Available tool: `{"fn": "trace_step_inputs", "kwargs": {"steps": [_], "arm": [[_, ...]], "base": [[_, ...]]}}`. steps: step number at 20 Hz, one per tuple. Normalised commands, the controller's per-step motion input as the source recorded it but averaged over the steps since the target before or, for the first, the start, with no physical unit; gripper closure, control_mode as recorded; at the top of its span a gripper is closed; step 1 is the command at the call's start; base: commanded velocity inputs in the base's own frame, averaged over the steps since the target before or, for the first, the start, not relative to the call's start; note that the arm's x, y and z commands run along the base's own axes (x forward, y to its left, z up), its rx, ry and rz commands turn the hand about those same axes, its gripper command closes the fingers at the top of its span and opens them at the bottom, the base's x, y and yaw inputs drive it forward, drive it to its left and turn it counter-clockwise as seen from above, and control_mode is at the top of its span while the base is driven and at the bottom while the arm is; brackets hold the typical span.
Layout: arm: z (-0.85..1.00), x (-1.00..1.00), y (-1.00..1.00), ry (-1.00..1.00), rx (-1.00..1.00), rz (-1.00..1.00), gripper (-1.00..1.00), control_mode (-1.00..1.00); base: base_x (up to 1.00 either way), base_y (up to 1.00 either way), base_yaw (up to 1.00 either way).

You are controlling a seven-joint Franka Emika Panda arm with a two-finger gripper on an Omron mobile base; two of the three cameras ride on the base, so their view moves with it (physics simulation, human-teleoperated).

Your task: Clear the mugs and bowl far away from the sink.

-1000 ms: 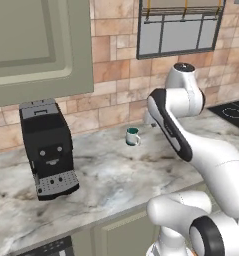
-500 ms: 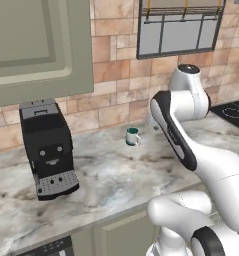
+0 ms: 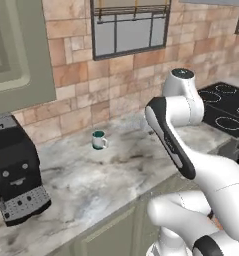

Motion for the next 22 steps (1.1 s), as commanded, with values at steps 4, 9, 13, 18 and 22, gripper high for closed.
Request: {"fn": "trace_step_inputs", "kwargs": {"steps": [4,9,13,18,22], "arm": [[0.0,0.0,0.0,0.0,0.0,0.0,-1.0,1.0],[0.0,0.0,0.0,0.0,0.0,0.0,-1.0,1.0],[0.0,0.0,0.0,0.0,0.0,0.0,-1.0,1.0],[0.0,0.0,0.0,0.0,0.0,0.0,-1.0,1.0],[0.0,0.0,0.0,0.0,0.0,0.0,-1.0,1.0]], "base": [[-0.01,-0.03,-0.91],[0.0,0.0,-0.99],[0.0,0.0,-1.0],[0.0,0.0,-1.0],[0.0,0.0,-1.0]]}}
